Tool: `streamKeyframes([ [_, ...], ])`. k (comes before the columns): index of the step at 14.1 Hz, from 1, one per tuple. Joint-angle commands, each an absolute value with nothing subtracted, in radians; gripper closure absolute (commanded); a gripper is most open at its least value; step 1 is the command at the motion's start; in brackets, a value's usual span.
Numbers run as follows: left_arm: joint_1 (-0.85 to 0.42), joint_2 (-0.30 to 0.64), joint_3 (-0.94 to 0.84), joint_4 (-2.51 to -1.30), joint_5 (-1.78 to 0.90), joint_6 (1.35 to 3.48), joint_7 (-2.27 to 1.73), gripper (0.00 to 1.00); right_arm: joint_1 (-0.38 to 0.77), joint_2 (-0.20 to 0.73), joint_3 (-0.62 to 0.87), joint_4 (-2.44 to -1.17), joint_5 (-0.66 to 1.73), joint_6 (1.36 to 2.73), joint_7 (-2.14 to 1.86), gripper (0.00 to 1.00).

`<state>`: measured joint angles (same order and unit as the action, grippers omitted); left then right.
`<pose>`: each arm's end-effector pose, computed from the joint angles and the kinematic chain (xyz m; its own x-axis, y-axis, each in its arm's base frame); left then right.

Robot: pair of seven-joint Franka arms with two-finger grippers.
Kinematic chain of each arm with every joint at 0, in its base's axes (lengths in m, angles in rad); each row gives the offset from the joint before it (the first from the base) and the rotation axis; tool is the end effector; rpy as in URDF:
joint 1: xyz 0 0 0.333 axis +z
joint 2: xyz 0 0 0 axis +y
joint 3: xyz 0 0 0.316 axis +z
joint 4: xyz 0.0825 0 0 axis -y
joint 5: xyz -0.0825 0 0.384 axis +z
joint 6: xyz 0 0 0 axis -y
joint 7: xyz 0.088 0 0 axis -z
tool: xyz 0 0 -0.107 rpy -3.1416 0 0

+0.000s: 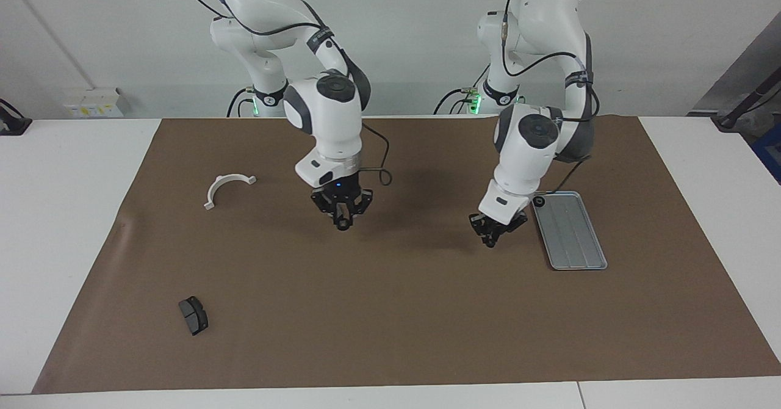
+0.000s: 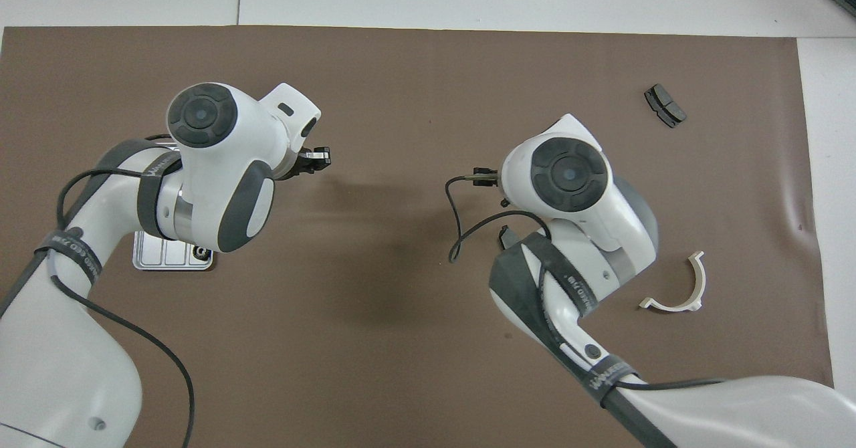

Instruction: Place bearing gear from tray to pile

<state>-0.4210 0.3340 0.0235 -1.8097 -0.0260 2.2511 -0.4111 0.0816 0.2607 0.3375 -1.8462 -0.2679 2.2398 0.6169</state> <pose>0.5967 -0.2525 0.3688 0.9953 0.0296 0.0926 0.0245 -0.9981 0.0558 0.5878 0.2391 0.4064 0.9781 -0.0589 0.1995 -0.0678 -0.9970 0.0379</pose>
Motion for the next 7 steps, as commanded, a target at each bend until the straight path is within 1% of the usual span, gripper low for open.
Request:
streamKeyframes([
  [1, -0.527, 0.370, 0.041, -1.781, -0.038, 2.279, -0.491, 1.00, 0.074, 0.229, 0.227, -1.867, -0.192, 2.224, 0.421, 1.00],
  [4, -0.616, 0.394, 0.040, -1.776, -0.040, 2.330, -0.502, 1.00, 0.072, 0.232, 0.091, -1.878, -0.082, 2.233, 0.199, 1.00],
  [7, -0.690, 0.422, 0.041, -1.779, -0.046, 2.353, -0.517, 1.00, 0.069, 0.279, -0.021, -1.881, -0.035, 2.270, 0.013, 1.00],
])
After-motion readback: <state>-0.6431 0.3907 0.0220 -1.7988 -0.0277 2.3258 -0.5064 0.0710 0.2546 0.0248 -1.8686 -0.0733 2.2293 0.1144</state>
